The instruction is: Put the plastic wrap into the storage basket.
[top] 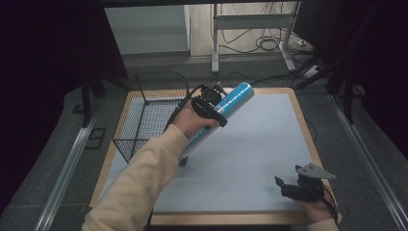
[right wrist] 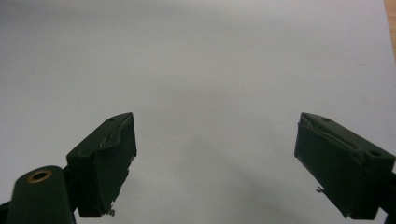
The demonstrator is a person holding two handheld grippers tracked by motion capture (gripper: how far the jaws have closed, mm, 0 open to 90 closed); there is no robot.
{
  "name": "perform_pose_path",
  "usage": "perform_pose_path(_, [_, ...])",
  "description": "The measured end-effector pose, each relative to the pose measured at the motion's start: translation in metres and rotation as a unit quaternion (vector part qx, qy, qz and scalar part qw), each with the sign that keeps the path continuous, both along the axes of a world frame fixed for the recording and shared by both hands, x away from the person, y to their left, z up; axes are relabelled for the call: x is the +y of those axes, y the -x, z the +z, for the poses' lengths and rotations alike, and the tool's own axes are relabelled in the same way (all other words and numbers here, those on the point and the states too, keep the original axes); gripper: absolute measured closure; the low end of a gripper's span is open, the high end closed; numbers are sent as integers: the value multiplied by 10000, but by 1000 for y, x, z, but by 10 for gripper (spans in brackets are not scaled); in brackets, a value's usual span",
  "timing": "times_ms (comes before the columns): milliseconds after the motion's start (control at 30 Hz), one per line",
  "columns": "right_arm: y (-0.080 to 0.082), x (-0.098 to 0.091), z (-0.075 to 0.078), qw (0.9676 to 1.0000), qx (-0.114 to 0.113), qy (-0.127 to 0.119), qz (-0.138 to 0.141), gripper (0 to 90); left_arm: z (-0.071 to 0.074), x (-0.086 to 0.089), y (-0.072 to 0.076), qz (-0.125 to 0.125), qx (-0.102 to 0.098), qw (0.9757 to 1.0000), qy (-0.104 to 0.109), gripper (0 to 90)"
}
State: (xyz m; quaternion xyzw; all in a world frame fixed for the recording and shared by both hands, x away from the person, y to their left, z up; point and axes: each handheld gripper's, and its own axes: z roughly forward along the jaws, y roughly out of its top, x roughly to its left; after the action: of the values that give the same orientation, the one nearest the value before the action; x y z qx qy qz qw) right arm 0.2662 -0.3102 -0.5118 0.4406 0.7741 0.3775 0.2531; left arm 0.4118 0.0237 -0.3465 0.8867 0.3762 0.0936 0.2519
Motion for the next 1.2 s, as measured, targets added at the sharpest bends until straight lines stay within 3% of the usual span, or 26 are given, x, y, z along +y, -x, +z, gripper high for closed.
perform_pose_path(33, [0,0,0,10000,0,3,2,133,2,2,-1,84,-15,9999,72,320])
perform_pose_path(67, [0,0,0,10000,5,1,2,133,3,4,-3,45,-1,10000,6,320])
perform_pose_path(300, [0,0,-1,10000,3,12,9,133,13,11,-13,278,-68,9995,124,320])
perform_pose_path(433, [0,0,0,10000,16,-4,-2,133,22,18,-21,318,-100,9994,91,320])
perform_pose_path(933, [-1,-1,-1,10000,28,-5,-27,133,29,39,-36,616,-127,9979,157,320])
perform_pose_path(1200, [-1,-2,-1,10000,36,7,-55,133,38,57,-48,810,-258,9963,107,321])
